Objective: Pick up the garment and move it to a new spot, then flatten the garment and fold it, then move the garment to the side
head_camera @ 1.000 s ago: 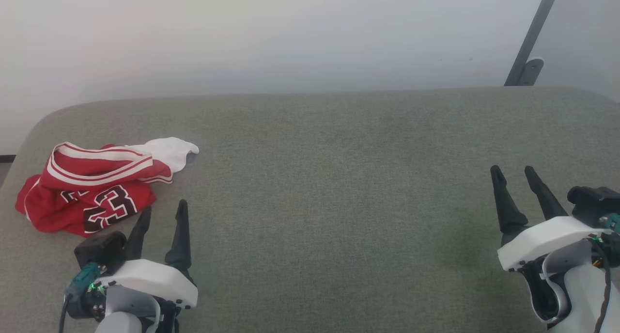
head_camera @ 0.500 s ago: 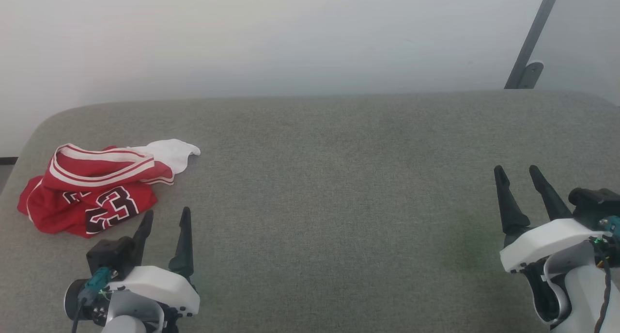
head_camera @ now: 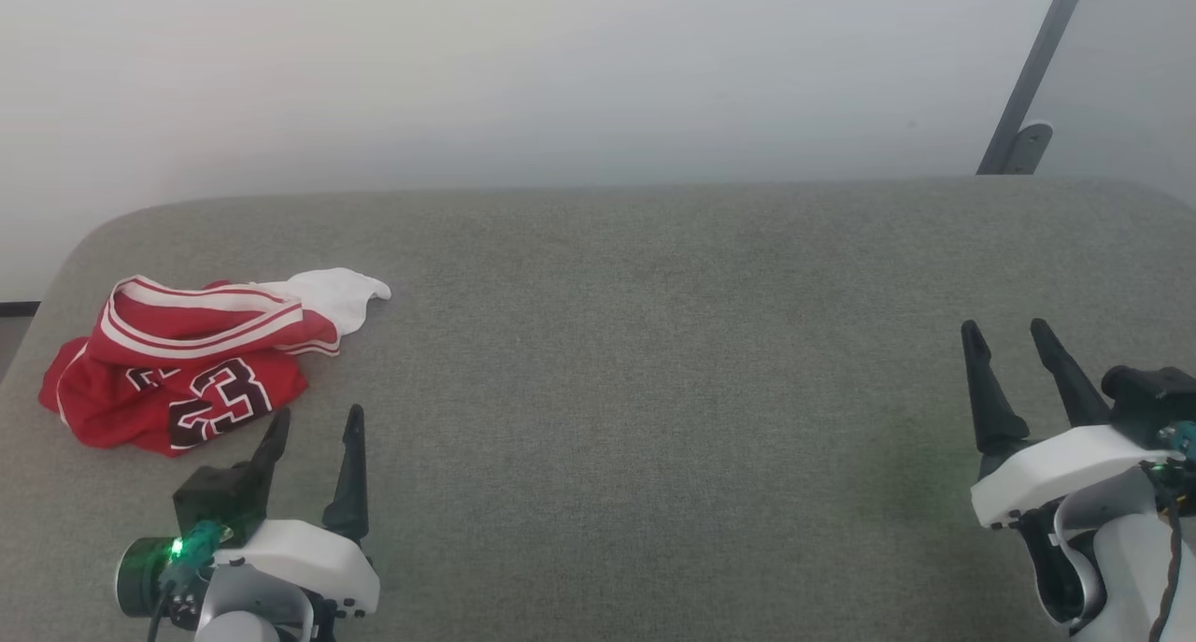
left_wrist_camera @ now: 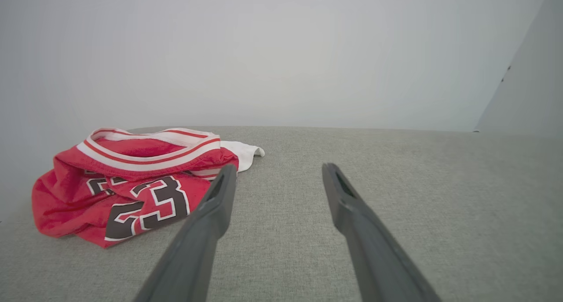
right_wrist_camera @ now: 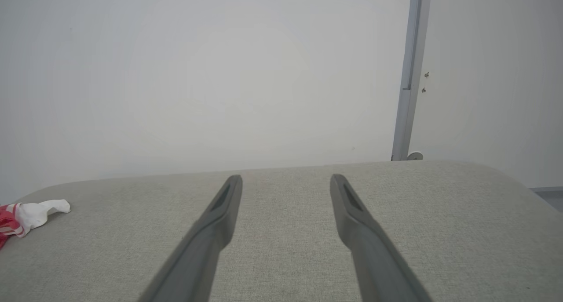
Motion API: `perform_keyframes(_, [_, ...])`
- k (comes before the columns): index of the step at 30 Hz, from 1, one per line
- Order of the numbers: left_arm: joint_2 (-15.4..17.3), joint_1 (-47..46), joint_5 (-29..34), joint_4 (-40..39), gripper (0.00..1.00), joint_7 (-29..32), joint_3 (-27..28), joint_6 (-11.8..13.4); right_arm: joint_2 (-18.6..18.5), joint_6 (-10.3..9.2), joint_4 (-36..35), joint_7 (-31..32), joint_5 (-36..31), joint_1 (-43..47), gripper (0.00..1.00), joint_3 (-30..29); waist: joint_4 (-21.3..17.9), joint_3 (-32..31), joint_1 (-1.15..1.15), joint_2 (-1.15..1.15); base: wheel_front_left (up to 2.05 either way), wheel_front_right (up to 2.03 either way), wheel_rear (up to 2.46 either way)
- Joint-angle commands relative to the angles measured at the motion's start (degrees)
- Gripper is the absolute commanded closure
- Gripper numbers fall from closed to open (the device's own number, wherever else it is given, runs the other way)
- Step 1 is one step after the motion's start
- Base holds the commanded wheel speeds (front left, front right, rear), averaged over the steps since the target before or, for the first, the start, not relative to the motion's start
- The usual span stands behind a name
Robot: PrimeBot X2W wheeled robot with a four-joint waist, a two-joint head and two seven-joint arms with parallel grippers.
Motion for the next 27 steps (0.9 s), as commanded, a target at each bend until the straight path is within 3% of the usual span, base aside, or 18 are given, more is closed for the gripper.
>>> perform_keyframes(1, [0.0,-1.2,1.0,0.0,0.00,-0.4,0.2,-0.1,-0.1,0.02,-0.1,-0.5,-0.5,-0.7,0.00,0.0,0.0,0.0,0.00,0.00,0.00,0.00,0.00])
perform_keyframes(16, [-1.0,-1.8,7.3,1.3,0.00,-2.1,1.9,-1.8,-0.6,0.02,-0.1,-2.2,-4.6,-0.9,0.00,0.1,0.3,0.3,0.00,0.00,0.00,0.00,0.00])
perform_keyframes(27, [-2.2,-2.8,6.9,2.4,0.00,-2.0,2.8,-2.8,0.3,0.02,-0.8,-2.1,-2.9,-0.1,0.00,0.0,3.1,0.6,0.00,0.00,0.00,0.00,0.00])
